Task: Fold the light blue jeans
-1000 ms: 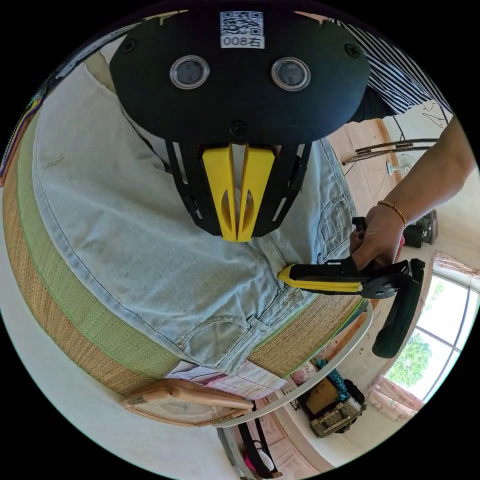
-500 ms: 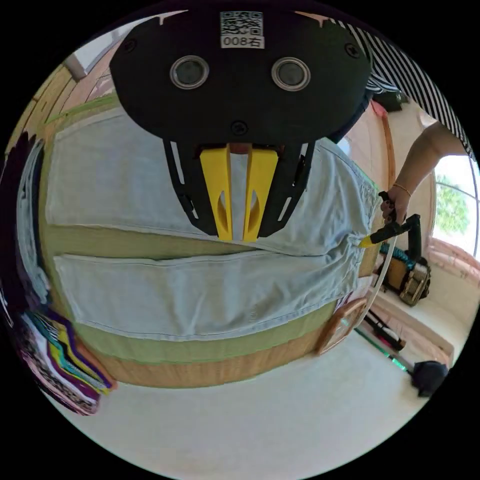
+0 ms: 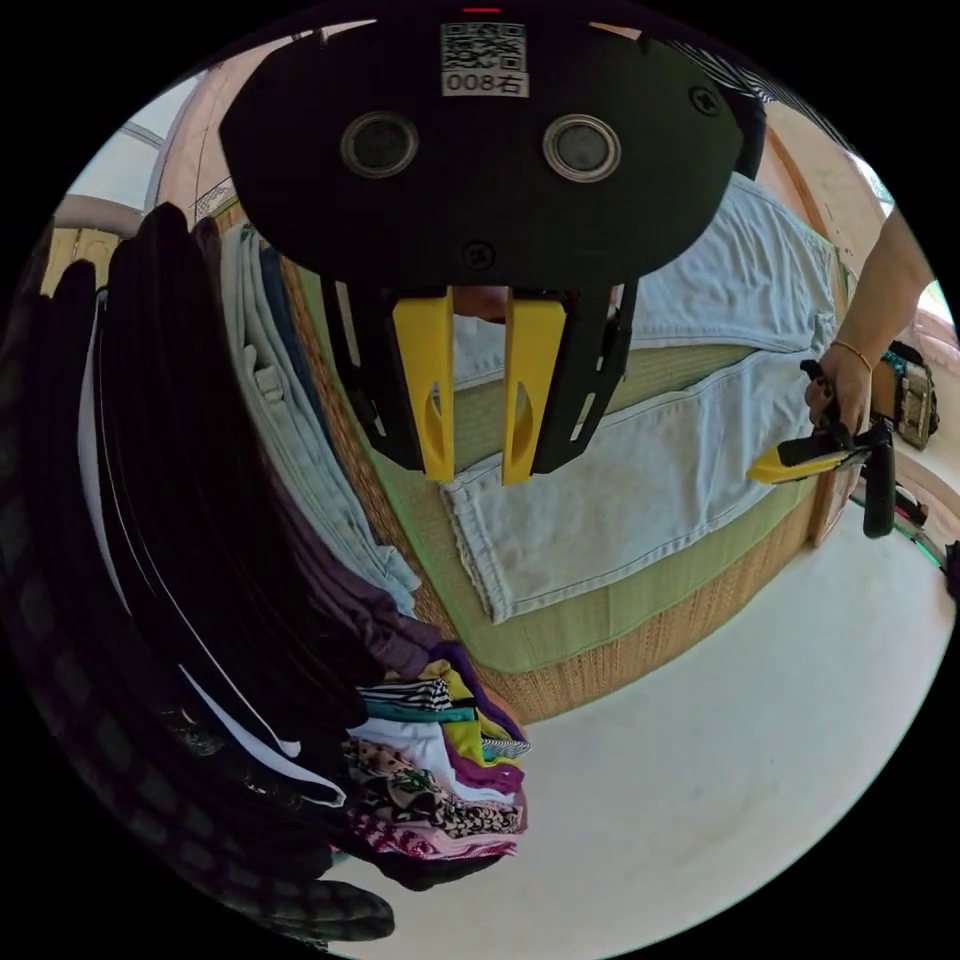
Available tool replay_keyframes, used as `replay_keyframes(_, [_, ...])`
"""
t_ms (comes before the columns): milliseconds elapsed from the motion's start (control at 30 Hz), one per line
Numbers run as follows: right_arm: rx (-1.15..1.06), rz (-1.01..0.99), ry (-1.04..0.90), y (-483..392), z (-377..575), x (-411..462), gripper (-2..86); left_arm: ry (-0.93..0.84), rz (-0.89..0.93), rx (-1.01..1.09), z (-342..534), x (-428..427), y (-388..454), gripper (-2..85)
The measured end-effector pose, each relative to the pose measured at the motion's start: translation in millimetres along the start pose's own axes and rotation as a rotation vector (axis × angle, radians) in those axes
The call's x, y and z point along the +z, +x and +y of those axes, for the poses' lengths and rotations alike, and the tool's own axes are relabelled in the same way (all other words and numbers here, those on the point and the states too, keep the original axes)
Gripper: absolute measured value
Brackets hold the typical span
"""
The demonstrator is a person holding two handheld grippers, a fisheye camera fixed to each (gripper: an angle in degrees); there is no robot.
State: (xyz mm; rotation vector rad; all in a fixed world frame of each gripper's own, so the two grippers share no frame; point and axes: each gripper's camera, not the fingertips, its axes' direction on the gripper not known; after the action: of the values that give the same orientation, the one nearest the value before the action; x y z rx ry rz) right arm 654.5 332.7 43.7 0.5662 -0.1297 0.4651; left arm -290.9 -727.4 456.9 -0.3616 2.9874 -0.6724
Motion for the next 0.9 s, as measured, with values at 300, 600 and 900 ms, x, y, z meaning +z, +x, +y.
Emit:
replay_keyframes(300, [-0.044, 0.047, -0.031, 12.7, 9.1, 27.9, 7.2, -0.067, -0.183, 0.036, -102.7, 113.3, -63.5, 10.0])
replay_keyframes(600, [-0.051, 0.007, 0.009, 18.6, 32.9, 12.2, 5.2, -0.153, -0.367, 0.068, -124.2, 195.1, -106.3, 5.2])
replay_keyframes(900, [-0.090, -0.066, 0.136, 33.8, 38.9, -59.4, 3.9, -0.069, -0.383, 0.156, -120.9, 213.9, -115.6, 2.2])
